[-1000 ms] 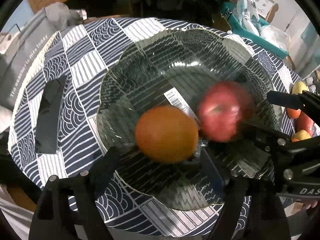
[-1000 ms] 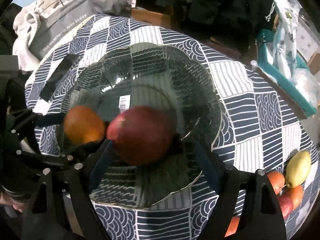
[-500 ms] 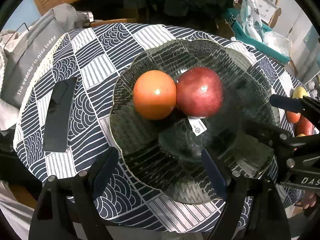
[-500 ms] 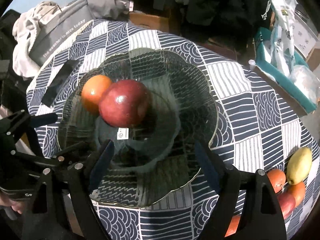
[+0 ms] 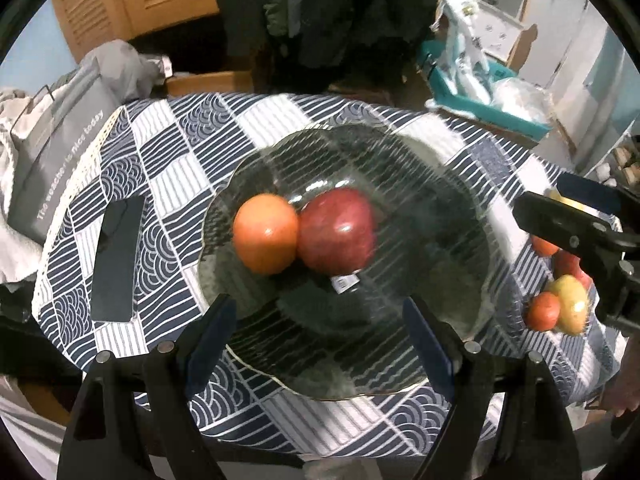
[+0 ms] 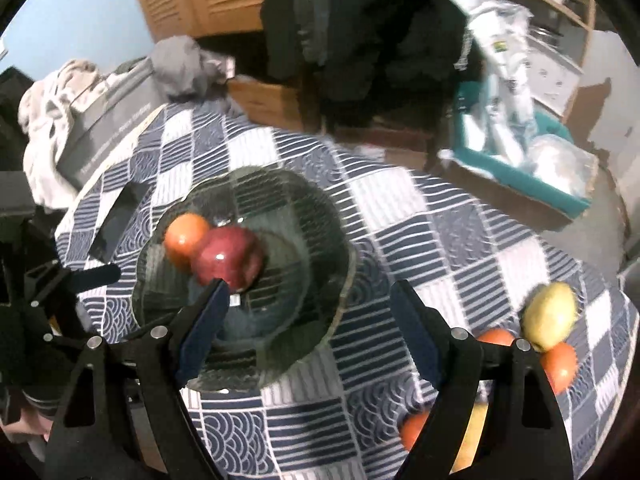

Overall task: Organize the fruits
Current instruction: 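Raise both open tools away from the glass bowl, then move both tools back over the remaining fruit pile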

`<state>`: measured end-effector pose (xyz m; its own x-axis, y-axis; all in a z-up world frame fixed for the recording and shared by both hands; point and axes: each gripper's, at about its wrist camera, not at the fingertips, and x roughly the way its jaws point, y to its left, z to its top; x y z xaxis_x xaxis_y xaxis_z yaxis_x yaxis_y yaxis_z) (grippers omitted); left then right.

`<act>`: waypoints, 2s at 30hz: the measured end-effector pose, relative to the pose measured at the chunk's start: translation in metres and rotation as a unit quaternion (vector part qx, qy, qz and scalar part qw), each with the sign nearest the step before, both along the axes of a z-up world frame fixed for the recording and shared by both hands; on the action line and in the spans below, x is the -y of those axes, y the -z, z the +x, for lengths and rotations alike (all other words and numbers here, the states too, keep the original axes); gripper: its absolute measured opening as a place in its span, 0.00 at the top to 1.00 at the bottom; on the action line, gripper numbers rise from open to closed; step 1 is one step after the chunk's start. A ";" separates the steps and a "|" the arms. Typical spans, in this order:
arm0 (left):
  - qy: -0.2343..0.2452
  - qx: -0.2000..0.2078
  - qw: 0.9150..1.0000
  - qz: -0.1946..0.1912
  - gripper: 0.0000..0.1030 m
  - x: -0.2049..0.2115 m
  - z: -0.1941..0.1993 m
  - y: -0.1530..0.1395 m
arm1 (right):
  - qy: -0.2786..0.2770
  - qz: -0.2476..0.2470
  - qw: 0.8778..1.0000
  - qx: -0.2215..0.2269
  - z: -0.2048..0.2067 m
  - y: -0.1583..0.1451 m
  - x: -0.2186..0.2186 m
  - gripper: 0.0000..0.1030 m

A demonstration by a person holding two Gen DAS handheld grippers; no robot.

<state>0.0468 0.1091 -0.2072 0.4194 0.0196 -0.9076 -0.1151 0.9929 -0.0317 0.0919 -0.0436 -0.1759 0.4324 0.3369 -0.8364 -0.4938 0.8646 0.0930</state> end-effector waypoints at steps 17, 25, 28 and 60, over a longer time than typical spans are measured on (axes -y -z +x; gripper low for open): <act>0.068 0.049 0.996 -0.027 0.16 0.069 0.001 -0.048 | 0.094 -0.001 0.994 0.049 -0.029 -0.055 0.099 0.20; 0.109 0.043 0.993 -0.023 0.16 0.110 0.003 -0.047 | 0.131 0.005 0.990 0.043 -0.044 -0.055 0.148 0.20; 0.124 0.041 0.991 -0.019 0.16 0.126 0.004 -0.046 | 0.146 0.003 0.988 0.044 -0.049 -0.054 0.166 0.20; 0.244 -0.043 0.969 -0.016 0.16 0.219 0.013 0.042 | 0.216 -0.037 0.974 -0.054 -0.057 0.029 0.249 0.20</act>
<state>0.0600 -0.1099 -0.2496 0.2955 -0.1907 -0.9361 0.3637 0.9285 -0.0743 0.0346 -0.2921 -0.2046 0.4293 0.0808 -0.8996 -0.0738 0.9958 0.0542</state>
